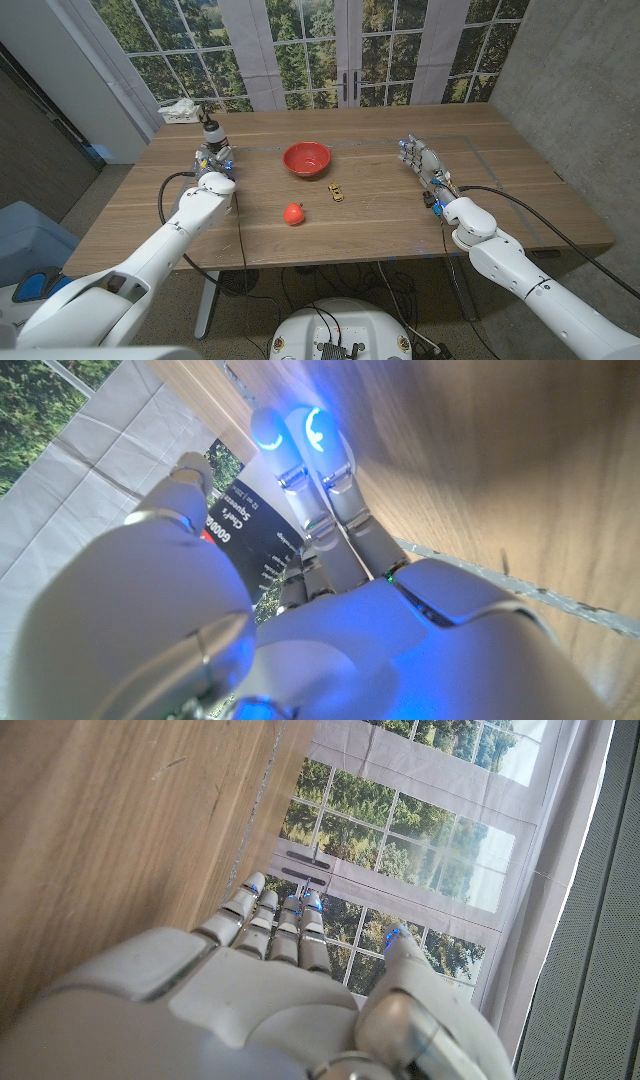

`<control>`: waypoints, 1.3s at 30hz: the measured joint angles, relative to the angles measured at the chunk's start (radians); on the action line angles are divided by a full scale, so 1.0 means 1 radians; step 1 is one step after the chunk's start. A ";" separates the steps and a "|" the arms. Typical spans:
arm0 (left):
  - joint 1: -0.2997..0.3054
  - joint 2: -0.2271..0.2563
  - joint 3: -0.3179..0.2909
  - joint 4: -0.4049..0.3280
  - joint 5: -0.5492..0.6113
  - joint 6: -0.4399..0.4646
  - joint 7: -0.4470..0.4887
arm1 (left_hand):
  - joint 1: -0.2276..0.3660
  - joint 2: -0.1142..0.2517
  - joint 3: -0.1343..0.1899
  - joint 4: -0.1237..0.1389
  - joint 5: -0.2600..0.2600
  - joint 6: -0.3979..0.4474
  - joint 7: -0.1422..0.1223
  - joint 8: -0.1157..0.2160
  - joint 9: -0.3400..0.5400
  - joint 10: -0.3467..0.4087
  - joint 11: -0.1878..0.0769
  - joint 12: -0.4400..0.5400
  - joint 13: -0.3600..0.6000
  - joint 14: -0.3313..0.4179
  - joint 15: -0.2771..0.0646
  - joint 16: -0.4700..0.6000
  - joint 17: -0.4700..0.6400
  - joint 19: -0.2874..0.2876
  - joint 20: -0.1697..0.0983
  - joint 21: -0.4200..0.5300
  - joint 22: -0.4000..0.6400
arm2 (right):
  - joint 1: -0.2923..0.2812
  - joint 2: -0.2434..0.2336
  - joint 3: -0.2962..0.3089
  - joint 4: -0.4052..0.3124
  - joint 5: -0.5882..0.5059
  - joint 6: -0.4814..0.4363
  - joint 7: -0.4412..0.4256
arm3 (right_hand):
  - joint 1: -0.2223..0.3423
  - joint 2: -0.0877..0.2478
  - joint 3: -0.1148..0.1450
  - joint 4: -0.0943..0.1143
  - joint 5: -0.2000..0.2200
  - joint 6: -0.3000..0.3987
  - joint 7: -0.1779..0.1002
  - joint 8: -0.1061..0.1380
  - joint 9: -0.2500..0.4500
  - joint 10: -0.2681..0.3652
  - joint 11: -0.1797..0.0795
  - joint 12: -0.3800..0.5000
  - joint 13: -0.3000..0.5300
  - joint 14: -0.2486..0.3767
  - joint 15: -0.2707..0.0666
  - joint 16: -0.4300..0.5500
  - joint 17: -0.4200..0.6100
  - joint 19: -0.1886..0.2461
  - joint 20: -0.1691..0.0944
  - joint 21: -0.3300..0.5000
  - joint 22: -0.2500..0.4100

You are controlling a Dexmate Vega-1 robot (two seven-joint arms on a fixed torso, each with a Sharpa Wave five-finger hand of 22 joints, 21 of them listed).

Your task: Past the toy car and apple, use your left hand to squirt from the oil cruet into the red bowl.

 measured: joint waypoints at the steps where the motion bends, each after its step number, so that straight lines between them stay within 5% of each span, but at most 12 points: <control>1: -0.001 -0.001 0.001 0.003 0.000 0.000 0.000 | 0.008 0.008 -0.001 -0.001 0.000 0.025 -0.003 0.004 0.000 0.018 0.000 0.000 0.000 0.010 0.000 -0.004 -0.010 -0.002 0.002 0.006 -0.004 | 0.000 0.000 0.000 0.000 0.000 0.000 -0.001 | 0.000 0.000 0.000 0.000 0.000 0.000 0.000 0.000 0.000 0.000 0.000 0.000 0.000 0.000 0.000 0.000 0.000 0.000 0.000 0.000 0.000; 8: -0.007 -0.016 0.009 0.038 0.024 -0.064 0.031 | 0.064 0.064 -0.003 -0.002 0.000 0.245 -0.011 0.030 0.000 0.198 -0.006 0.015 -0.001 0.073 0.000 -0.038 -0.062 -0.021 0.008 0.057 -0.025 | -0.001 0.001 0.001 -0.001 -0.003 0.000 -0.006 | -0.011 0.011 0.000 0.000 0.000 0.000 0.000 0.000 0.000 0.000 0.000 0.000 0.000 0.000 0.000 0.000 -0.003 0.004 0.004 0.000 0.000; 15: -0.005 -0.031 0.014 0.066 0.055 -0.142 0.079 | 0.090 0.106 0.016 -0.015 0.000 0.408 -0.055 0.030 0.000 0.321 0.003 0.030 -0.001 0.098 0.001 -0.038 -0.038 -0.051 0.013 0.116 -0.027 | -0.003 0.001 0.003 -0.003 -0.003 -0.001 -0.008 | -0.010 0.011 0.000 0.000 0.000 0.000 0.000 0.000 0.000 0.000 0.000 0.000 0.000 0.000 0.000 0.000 -0.005 0.004 0.004 -0.006 0.000; 21: 0.005 -0.037 0.016 0.075 0.079 -0.187 0.112 | 0.088 0.107 0.016 -0.015 0.001 0.442 -0.021 0.038 0.000 0.355 0.012 0.030 -0.001 0.107 0.002 -0.038 -0.027 -0.057 0.018 0.136 -0.030 | -0.004 0.000 0.004 -0.004 -0.003 -0.001 -0.008 | -0.010 0.011 0.000 0.000 0.000 0.000 0.000 0.000 0.000 0.000 0.000 0.000 0.000 0.000 0.000 0.000 -0.005 0.004 0.004 -0.010 0.000; 39: 0.043 -0.023 0.012 0.003 0.115 -0.164 0.147 | 0.078 0.118 0.020 -0.019 0.001 0.456 -0.025 0.014 0.000 0.369 0.015 0.030 0.000 0.114 -0.002 -0.038 -0.022 -0.057 0.018 0.159 -0.035 | -0.003 -0.002 0.003 -0.006 -0.003 -0.004 -0.005 | -0.010 0.011 0.000 0.000 0.000 0.000 0.000 0.000 0.000 0.005 0.005 0.000 0.000 0.000 0.000 0.000 -0.005 0.004 0.004 -0.017 0.000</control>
